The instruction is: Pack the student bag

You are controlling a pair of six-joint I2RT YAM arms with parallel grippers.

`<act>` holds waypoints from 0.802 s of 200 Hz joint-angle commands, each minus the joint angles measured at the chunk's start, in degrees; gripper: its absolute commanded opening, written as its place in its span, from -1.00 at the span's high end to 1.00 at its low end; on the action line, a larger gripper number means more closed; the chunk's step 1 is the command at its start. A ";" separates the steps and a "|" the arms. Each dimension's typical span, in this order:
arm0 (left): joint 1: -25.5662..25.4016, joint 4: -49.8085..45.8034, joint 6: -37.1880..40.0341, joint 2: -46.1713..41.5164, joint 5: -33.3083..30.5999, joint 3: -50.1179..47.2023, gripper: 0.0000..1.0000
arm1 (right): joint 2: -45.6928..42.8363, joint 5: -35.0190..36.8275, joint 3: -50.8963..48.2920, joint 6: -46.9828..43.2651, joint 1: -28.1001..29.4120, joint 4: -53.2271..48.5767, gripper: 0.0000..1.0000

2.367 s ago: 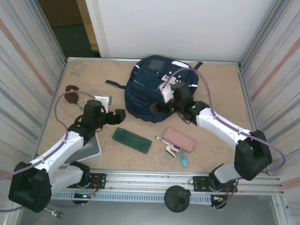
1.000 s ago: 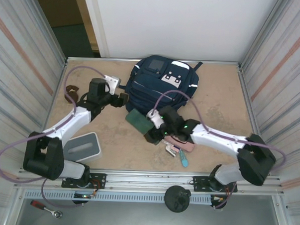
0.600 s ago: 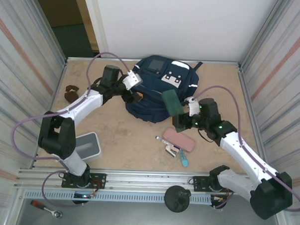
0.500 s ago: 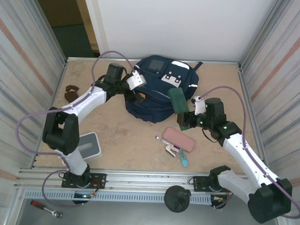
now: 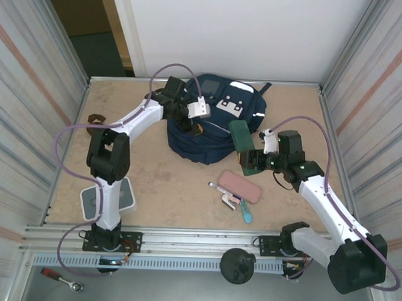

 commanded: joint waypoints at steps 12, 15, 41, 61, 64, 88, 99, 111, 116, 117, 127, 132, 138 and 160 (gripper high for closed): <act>-0.17 -6.19 0.91 1.58 1.27 5.23 -0.09 | 0.88 -1.98 -1.11 1.64 -0.36 3.02 0.43; -0.16 -6.34 0.98 1.58 1.30 5.32 -0.06 | 1.01 -2.07 -1.11 1.66 -0.36 3.02 0.43; -0.17 -6.49 0.99 3.41 1.96 5.84 0.33 | 1.23 -2.10 -1.01 1.31 -0.36 2.83 0.44; -0.16 -6.93 -0.56 2.70 2.58 6.54 0.72 | 1.14 -0.61 -0.51 1.59 -0.37 2.17 0.45; -0.16 -6.75 -0.87 2.53 2.57 6.60 0.77 | 1.19 -0.61 -0.45 1.72 -0.36 2.06 0.45; -0.01 -3.24 -7.16 -0.49 1.62 6.92 0.94 | 1.67 0.03 0.03 1.56 0.70 0.35 0.48; 0.27 -1.10 -10.22 -2.52 1.35 6.37 0.99 | 2.04 0.63 0.33 0.89 1.70 -0.65 0.48; 0.65 2.54 -14.03 -4.91 0.98 5.33 1.00 | 2.85 1.42 0.96 0.69 3.22 -1.62 0.48; 0.84 4.52 -15.83 -5.84 1.21 5.05 1.00 | 3.25 1.56 1.20 0.61 4.13 -1.69 0.48; 0.87 4.84 -16.20 -6.04 1.28 5.01 1.00 | 3.30 1.56 1.23 0.56 4.30 -1.67 0.48; 1.31 7.75 -20.11 -7.54 1.84 4.72 1.00 | 4.24 1.89 1.56 0.36 6.18 -1.18 0.48; 1.53 8.74 -21.86 -8.11 2.17 4.74 1.00 | 4.82 2.27 1.82 0.28 7.09 -0.78 0.48; 1.74 9.39 -23.60 -8.70 2.68 5.08 1.00 | 5.81 2.65 2.23 0.33 8.14 -0.35 0.48; 2.03 9.55 -27.43 -9.03 2.76 7.66 1.00 | 10.15 5.80 5.48 0.76 11.52 0.68 0.48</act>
